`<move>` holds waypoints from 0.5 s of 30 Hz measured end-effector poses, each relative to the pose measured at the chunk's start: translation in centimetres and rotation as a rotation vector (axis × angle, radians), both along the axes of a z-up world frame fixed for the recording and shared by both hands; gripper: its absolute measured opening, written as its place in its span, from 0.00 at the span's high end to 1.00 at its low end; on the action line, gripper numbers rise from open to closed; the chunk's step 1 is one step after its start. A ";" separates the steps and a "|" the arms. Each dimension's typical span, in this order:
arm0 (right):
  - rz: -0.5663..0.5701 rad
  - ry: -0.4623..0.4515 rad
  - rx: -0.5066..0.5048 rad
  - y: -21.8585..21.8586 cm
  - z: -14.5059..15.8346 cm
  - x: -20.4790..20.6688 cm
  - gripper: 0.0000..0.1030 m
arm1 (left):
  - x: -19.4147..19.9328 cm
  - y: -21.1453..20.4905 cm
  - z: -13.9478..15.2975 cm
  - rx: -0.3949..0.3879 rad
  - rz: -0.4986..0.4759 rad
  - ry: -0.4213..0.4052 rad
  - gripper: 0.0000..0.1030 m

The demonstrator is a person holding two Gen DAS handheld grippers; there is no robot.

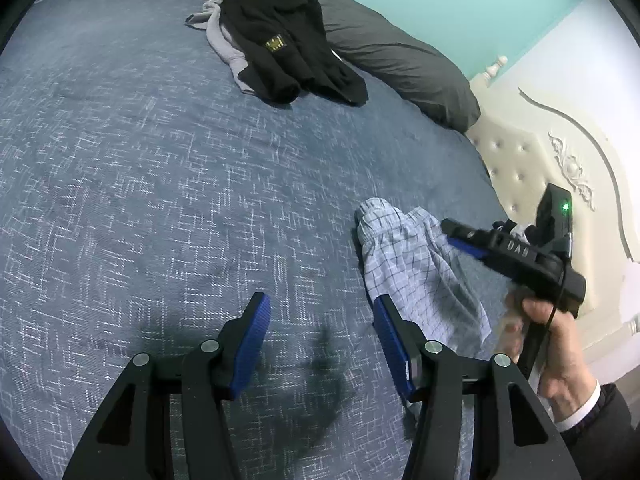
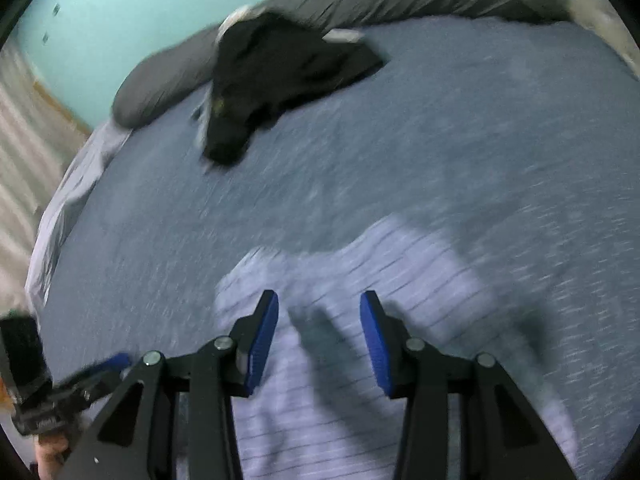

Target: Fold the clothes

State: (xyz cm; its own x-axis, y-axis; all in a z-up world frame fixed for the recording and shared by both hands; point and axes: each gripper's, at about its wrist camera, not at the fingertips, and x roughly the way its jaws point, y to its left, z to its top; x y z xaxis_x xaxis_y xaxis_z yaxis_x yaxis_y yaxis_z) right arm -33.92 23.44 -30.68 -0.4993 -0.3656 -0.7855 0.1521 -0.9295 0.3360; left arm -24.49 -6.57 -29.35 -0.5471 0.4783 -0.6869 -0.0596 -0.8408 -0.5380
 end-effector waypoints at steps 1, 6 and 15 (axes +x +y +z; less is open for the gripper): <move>-0.026 0.007 0.011 1.0 0.3 -0.5 0.58 | 0.0 0.0 0.0 0.002 0.000 0.000 0.44; -0.013 -0.024 0.096 2.3 -0.6 -2.3 0.58 | -0.1 0.1 -0.1 0.005 -0.004 -0.002 0.44; 0.066 -0.020 0.139 1.7 -1.6 -3.0 0.58 | 0.0 0.4 -0.3 0.004 -0.011 -0.011 0.43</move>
